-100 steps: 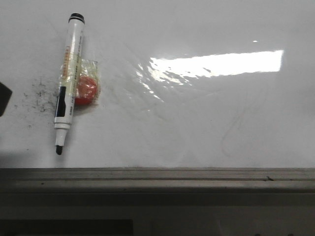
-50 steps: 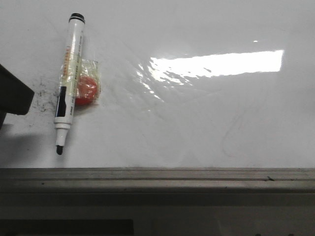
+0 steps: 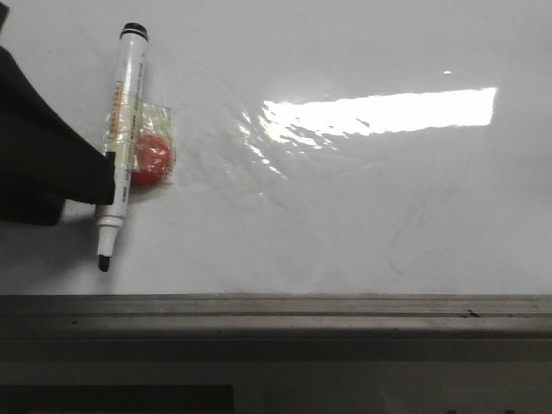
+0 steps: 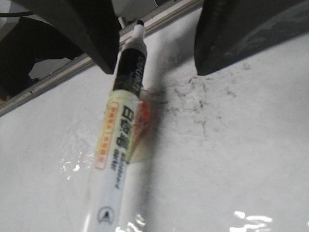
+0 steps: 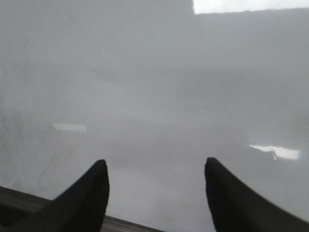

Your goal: Write number 8 on whiteboard

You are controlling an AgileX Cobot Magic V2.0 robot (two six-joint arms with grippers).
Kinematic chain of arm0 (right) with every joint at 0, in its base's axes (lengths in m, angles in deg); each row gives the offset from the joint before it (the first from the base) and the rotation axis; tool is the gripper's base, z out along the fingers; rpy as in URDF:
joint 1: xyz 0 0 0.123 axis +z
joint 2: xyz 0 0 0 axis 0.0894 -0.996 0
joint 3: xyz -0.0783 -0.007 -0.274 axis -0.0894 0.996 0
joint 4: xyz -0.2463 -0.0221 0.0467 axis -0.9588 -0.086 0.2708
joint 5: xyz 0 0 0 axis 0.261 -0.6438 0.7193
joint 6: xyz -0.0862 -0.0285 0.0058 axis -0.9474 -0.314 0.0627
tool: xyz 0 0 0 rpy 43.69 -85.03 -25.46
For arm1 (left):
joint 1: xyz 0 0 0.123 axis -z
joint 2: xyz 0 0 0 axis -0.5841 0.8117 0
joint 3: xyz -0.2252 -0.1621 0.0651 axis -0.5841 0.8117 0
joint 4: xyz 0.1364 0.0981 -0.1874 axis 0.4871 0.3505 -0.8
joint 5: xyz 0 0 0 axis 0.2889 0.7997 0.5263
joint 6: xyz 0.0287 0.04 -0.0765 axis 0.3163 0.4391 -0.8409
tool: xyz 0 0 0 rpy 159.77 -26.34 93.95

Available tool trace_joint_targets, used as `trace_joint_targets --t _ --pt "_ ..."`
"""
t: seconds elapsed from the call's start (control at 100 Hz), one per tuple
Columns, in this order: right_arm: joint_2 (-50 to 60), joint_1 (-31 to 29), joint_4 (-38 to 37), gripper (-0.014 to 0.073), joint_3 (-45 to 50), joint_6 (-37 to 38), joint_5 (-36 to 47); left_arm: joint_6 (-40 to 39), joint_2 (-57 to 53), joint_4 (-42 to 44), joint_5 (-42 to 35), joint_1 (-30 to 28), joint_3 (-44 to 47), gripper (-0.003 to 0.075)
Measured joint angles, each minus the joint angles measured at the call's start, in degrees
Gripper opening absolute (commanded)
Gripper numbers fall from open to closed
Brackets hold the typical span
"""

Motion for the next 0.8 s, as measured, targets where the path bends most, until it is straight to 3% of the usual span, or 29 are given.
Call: trace_joint_targets --t 0.42,0.52,0.72,0.8 --pt "0.0 0.0 0.0 0.0386 0.0 0.0 0.0 0.0 3.4 -1.9 1.3 0.6 -0.6 0.0316" --pt "0.0 0.0 0.0 0.0386 0.0 0.0 0.0 0.0 3.5 -2.0 1.0 0.6 -0.6 0.0235" --pt "0.0 0.0 0.1 0.0386 0.0 0.1 0.0 0.0 3.8 -2.0 -1.0 0.7 -0.6 -0.0006" --pt "0.0 0.0 0.1 0.0386 0.0 0.1 0.0 0.0 3.9 -2.0 -1.4 0.9 -0.6 -0.002"
